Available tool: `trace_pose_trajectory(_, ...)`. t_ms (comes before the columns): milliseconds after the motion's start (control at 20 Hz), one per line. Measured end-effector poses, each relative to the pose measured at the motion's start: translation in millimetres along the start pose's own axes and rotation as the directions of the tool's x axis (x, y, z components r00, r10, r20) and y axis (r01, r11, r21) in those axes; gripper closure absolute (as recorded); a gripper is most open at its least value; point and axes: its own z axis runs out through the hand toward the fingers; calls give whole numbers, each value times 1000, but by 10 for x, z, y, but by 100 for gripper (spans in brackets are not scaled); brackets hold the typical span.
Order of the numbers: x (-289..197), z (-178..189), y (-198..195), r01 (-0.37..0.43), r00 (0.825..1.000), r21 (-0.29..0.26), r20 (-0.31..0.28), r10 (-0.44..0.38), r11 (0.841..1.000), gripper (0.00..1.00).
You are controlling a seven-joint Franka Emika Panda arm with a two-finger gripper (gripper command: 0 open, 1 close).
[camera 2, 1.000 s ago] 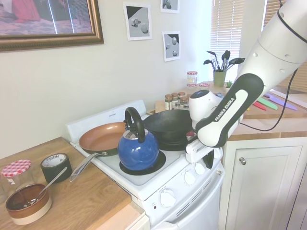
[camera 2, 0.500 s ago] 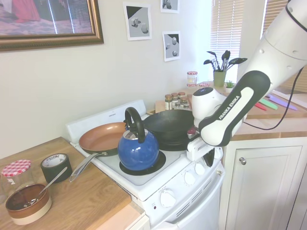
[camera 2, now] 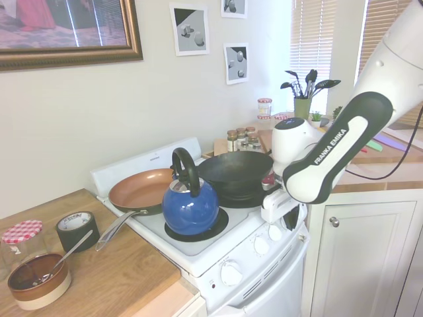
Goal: Turn on the stove on the top right
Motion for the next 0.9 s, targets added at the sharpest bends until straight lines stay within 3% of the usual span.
trace_pose_trajectory(450,-262,-127,288,35,999,50,15,-36,998,100)
trace_pose_trajectory(500,-288,-147,323,37,999,58,23,-38,998,0)
trace_pose_trajectory(900,-462,-404,460,70,996,117,46,-76,991,0)
